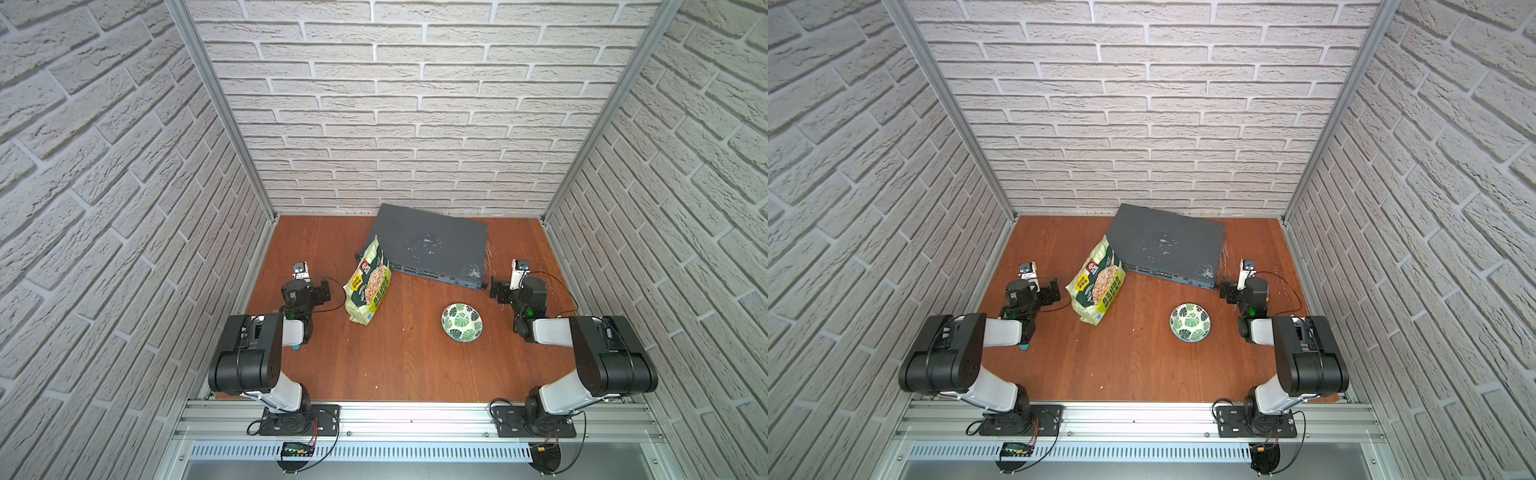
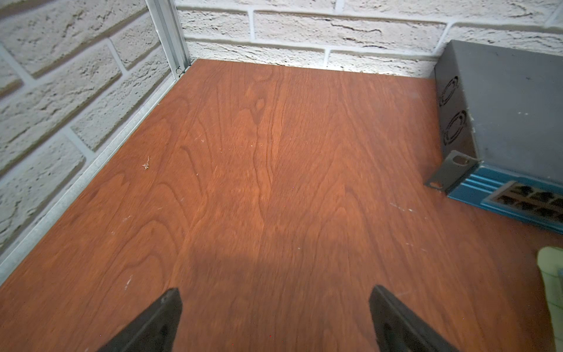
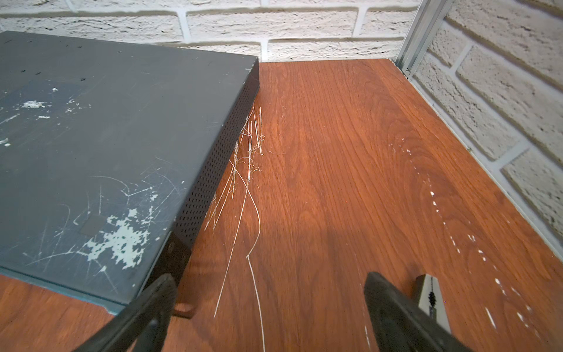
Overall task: Pour the oats into the breakfast bowl
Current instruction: Move the oats bag to the center of the board.
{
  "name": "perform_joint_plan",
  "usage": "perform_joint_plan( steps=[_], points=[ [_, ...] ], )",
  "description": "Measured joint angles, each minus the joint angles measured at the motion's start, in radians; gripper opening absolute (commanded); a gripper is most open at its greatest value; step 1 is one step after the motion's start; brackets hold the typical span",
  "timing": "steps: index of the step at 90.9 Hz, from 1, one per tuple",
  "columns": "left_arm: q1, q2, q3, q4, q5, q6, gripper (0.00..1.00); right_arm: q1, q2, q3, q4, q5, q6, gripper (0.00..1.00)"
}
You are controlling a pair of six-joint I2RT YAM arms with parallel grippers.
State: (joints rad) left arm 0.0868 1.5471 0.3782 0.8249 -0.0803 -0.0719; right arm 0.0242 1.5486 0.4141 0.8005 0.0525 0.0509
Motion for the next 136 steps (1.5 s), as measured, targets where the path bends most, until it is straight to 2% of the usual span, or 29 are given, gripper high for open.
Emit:
perform_joint_plan(
  steps=[7,16,30,47,58,70,86,94,101,107,118,126,136],
  points=[
    [-0.002,-0.011,0.009,-0.031,-0.013,-0.002,0.98,-0.003,0.0,0.0,0.0,-0.005,0.002,0.99],
    [-0.016,-0.101,0.111,-0.279,-0.075,-0.027,0.98,-0.003,-0.022,0.005,-0.045,0.005,0.009,0.99],
    [-0.042,-0.315,0.381,-0.655,-0.116,-0.118,0.97,-0.003,-0.15,0.134,-0.336,0.031,0.057,0.99],
    [-0.115,-0.476,0.666,-1.048,-0.034,-0.205,0.93,-0.01,-0.282,0.334,-0.639,-0.025,0.103,0.99],
    [-0.243,-0.484,0.789,-1.284,0.029,-0.227,0.92,-0.011,-0.325,0.398,-0.779,-0.093,0.132,0.99],
    [-0.387,-0.426,0.882,-1.497,0.093,-0.235,0.93,-0.011,-0.351,0.43,-0.903,-0.155,0.153,0.99],
    [-0.433,-0.29,0.951,-1.666,0.092,-0.233,0.91,-0.011,-0.367,0.477,-1.024,-0.177,0.162,0.99],
    [-0.437,-0.222,0.977,-1.707,0.092,-0.22,0.82,-0.011,-0.395,0.48,-1.059,-0.178,0.163,0.99],
    [-0.438,-0.159,1.005,-1.726,0.104,-0.206,0.69,-0.011,-0.418,0.48,-1.083,-0.177,0.163,0.99],
    [-0.439,-0.117,1.025,-1.739,0.121,-0.19,0.54,-0.011,-0.429,0.48,-1.099,-0.176,0.164,0.99],
    [-0.439,-0.084,1.038,-1.755,0.153,-0.167,0.2,-0.011,-0.433,0.48,-1.116,-0.175,0.179,0.99],
    [-0.44,-0.09,1.038,-1.759,0.17,-0.179,0.01,-0.011,-0.43,0.481,-1.124,-0.177,0.188,0.99],
    [-0.454,-0.102,1.035,-1.764,0.182,-0.18,0.0,-0.011,-0.407,0.5,-1.145,-0.178,0.189,0.99]
  ],
)
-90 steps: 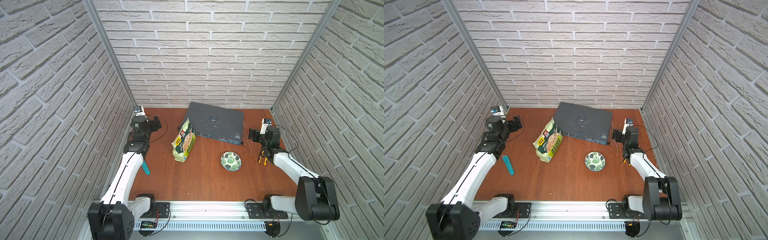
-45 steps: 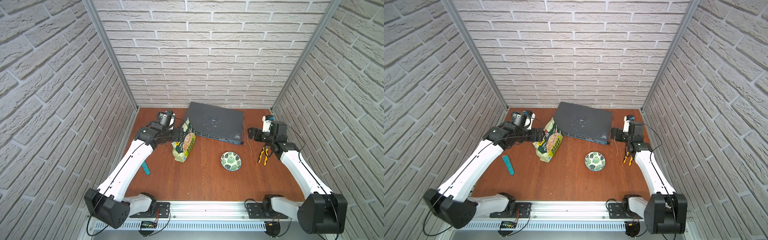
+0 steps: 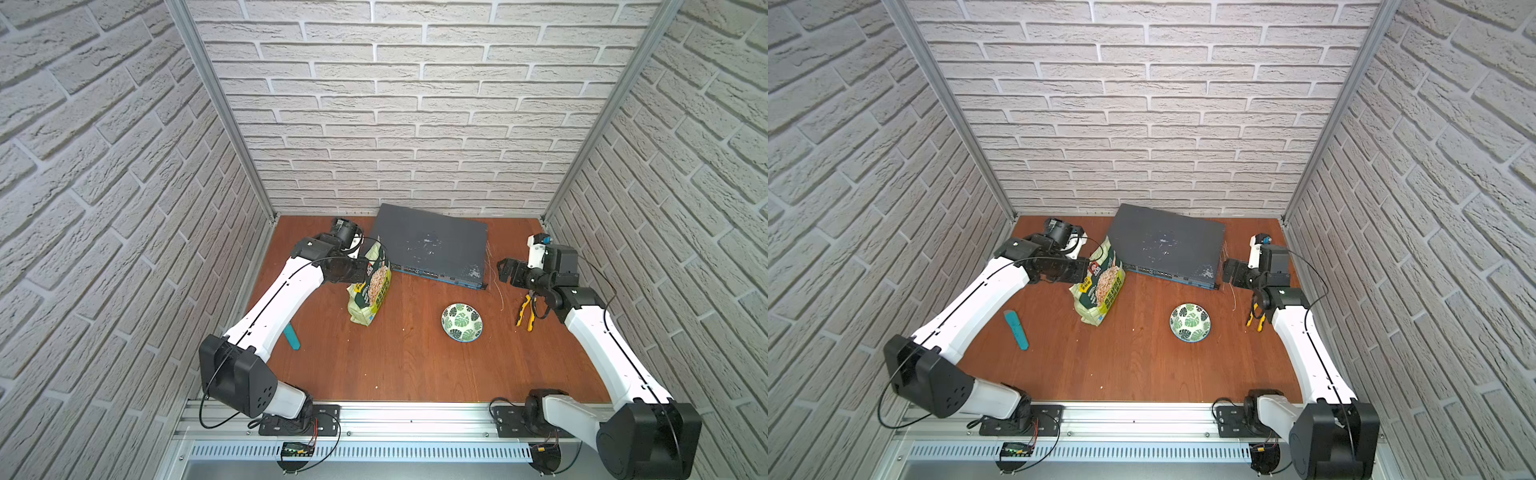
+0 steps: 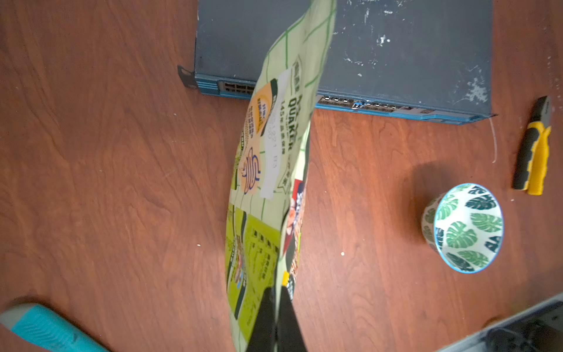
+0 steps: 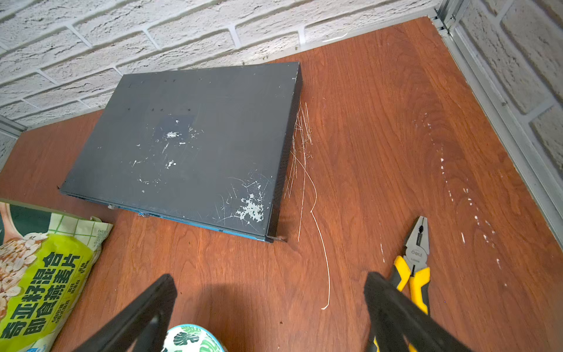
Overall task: Pour the oats into the breakfast bowl
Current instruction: Move the oats bag to the center of the board.
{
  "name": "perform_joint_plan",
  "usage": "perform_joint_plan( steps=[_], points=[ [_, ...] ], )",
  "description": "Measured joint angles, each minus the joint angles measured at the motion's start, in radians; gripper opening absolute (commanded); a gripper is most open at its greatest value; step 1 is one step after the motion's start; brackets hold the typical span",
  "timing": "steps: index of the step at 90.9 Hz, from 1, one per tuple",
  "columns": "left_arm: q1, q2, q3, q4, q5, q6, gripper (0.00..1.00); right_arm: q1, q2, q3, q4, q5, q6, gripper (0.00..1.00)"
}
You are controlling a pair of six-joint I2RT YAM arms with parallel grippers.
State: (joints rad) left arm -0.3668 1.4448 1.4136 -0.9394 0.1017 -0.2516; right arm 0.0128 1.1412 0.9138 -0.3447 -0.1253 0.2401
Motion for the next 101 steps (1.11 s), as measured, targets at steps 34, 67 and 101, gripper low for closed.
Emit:
perform_joint_plan(
  steps=[34,67,101],
  points=[
    [-0.172,-0.091,-0.023,-0.048,-0.009,-0.114,0.0,0.013,0.058,0.021,-0.015,-0.065,0.033,0.99],
    [-0.235,-0.115,-0.103,0.053,0.009,-0.198,0.25,0.112,0.146,0.112,-0.045,-0.17,0.105,0.97],
    [-0.137,-0.37,-0.219,0.254,-0.082,-0.238,0.34,0.377,0.335,0.349,-0.096,-0.364,0.256,0.82]
  ],
)
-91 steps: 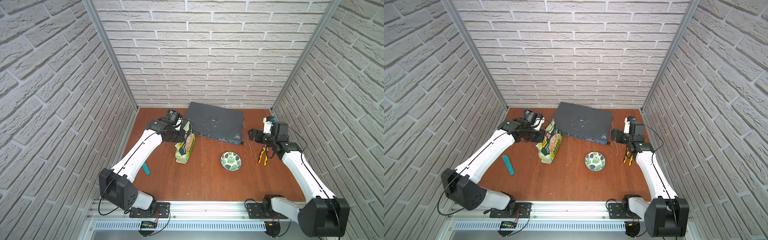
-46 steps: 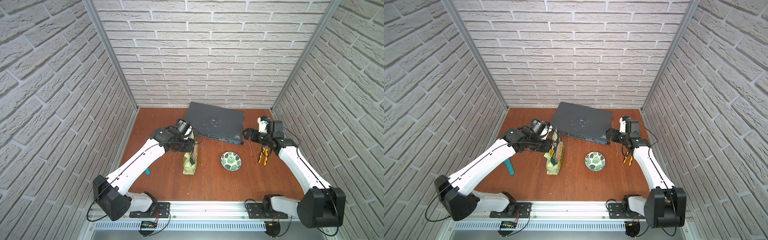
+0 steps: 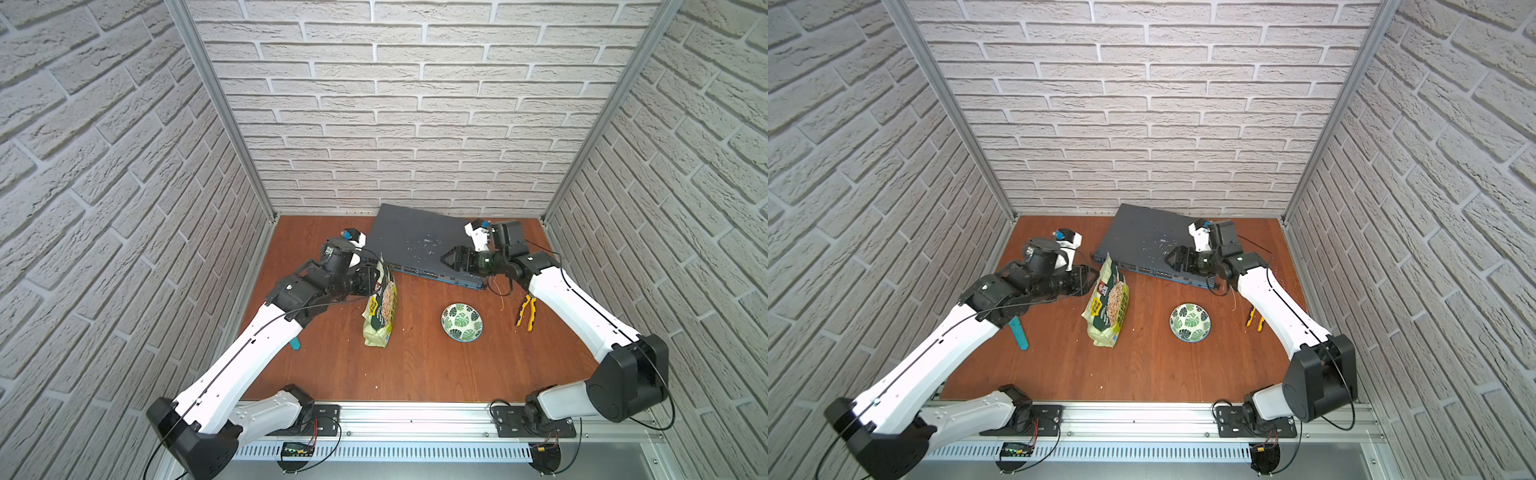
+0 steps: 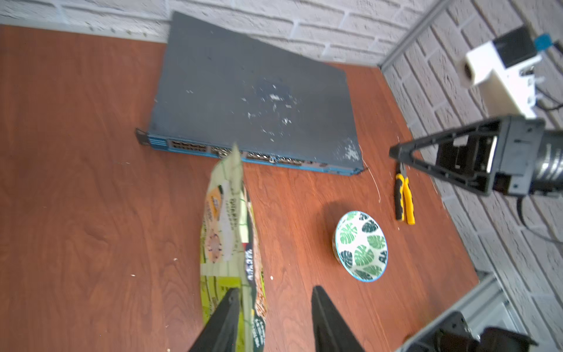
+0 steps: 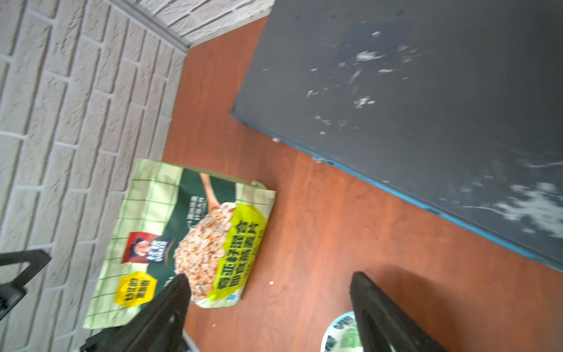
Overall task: Pour the oats into the breakfast bowl
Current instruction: Move the oats bag to the center of the board, then open the oats bag at the center of the board.
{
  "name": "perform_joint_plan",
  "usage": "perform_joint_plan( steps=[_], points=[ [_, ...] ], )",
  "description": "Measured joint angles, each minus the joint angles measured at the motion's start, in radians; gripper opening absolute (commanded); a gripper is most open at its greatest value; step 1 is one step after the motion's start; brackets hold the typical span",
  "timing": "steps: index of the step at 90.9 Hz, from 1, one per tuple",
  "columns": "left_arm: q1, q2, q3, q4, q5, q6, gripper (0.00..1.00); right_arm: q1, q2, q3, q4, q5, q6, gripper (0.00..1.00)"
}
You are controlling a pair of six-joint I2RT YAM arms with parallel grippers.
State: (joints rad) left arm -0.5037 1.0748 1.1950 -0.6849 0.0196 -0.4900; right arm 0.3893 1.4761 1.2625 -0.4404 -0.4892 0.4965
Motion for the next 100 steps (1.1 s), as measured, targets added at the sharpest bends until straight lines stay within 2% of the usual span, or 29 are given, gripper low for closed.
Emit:
perform_joint_plan(
  steps=[13,32,45,68,100],
  points=[
    [0.086,-0.028,-0.111,0.039,0.016,-0.049,0.29,0.087,0.076,0.043,0.018,-0.065,0.056,0.8],
    [0.135,-0.018,-0.23,0.102,0.129,-0.117,0.29,0.192,0.163,0.105,0.052,-0.122,0.119,0.77],
    [0.164,-0.018,-0.242,0.142,0.175,-0.142,0.25,0.251,0.197,0.147,0.076,-0.136,0.143,0.76],
    [0.172,0.008,-0.265,0.175,0.192,-0.148,0.25,0.32,0.245,0.229,0.056,-0.134,0.127,0.74],
    [0.172,0.042,-0.28,0.185,0.192,-0.148,0.26,0.367,0.313,0.302,-0.002,-0.104,0.098,0.69]
  ],
)
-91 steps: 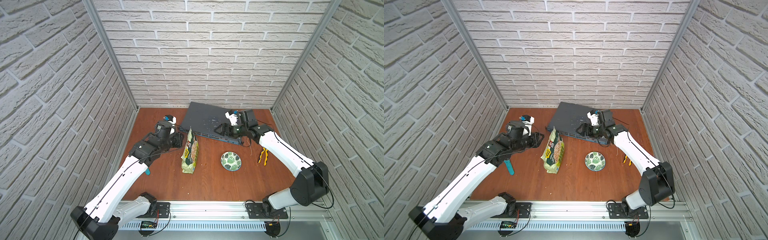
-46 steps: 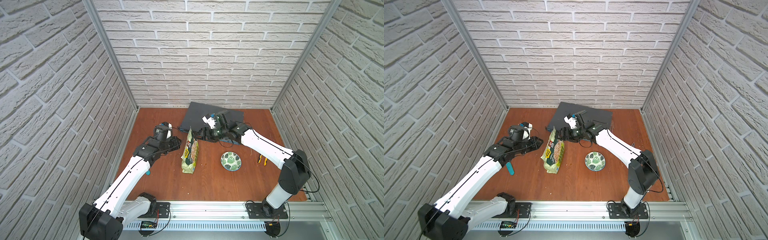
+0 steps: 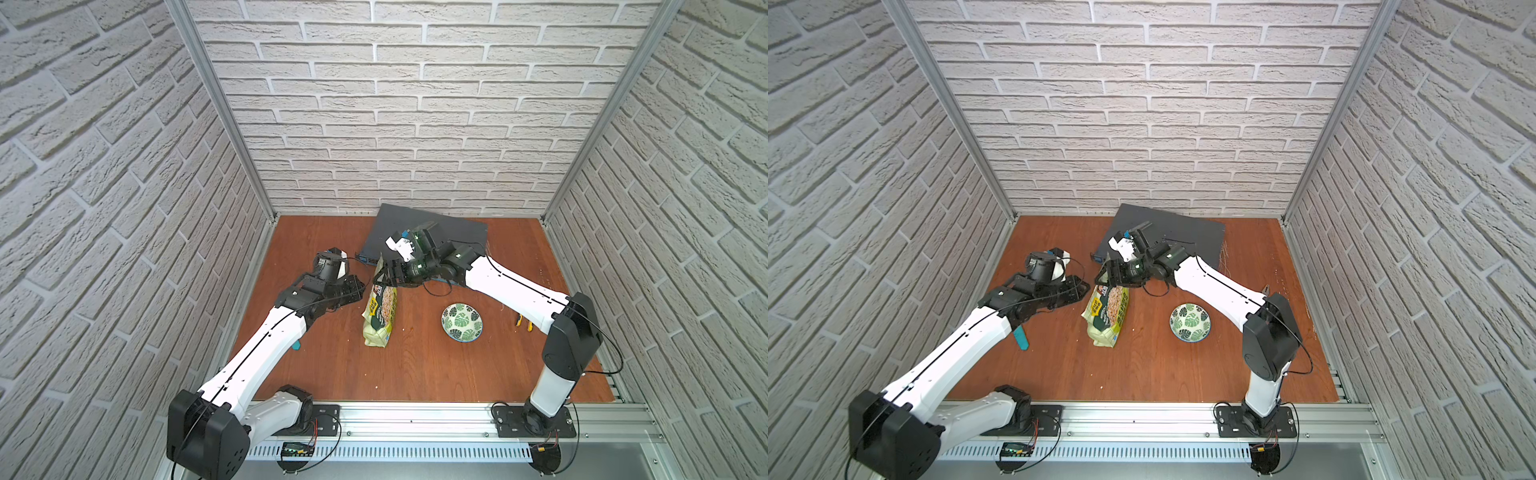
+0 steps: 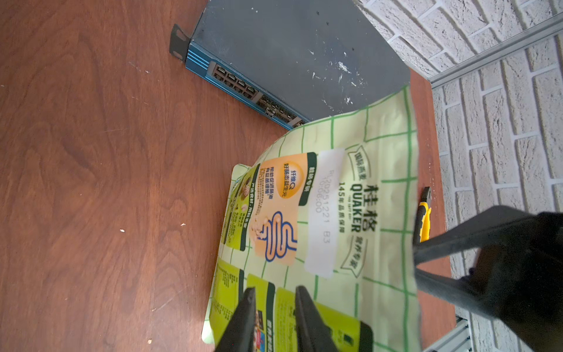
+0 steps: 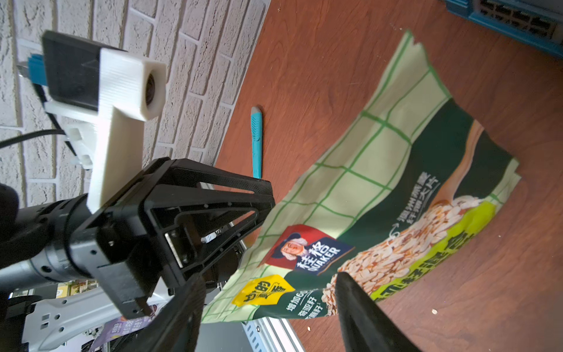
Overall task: Pour the oats into the breakfast bowl
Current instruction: Open the oats bag at the center of the board.
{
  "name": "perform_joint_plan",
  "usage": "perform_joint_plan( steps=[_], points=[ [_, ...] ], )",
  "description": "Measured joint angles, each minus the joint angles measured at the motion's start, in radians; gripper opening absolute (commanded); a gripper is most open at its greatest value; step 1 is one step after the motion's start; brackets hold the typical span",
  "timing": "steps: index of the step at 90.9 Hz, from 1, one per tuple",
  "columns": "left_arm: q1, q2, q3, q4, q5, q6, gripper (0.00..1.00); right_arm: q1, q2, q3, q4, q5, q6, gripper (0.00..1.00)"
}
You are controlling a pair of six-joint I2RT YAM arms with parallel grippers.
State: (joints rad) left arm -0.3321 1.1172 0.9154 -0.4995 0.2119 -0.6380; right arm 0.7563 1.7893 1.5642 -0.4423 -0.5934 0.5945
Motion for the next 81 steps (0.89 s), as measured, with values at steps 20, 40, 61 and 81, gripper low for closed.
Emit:
perform_joint_plan(
  steps=[20,40,61,81],
  points=[
    [0.0,0.003,0.0,0.0,0.0,0.0,0.26,0.002,0.031,0.031,-0.028,0.008,-0.003,0.63],
    [0.0,0.004,0.0,0.0,0.0,0.0,0.26,0.002,0.038,0.04,-0.04,0.015,-0.015,0.56],
    [0.0,0.008,0.0,0.0,0.0,0.0,0.28,0.003,0.039,0.041,-0.041,0.014,-0.019,0.51],
    [0.0,0.008,0.0,0.0,0.0,0.0,0.28,0.005,0.056,0.051,-0.041,0.009,-0.021,0.42]
  ],
)
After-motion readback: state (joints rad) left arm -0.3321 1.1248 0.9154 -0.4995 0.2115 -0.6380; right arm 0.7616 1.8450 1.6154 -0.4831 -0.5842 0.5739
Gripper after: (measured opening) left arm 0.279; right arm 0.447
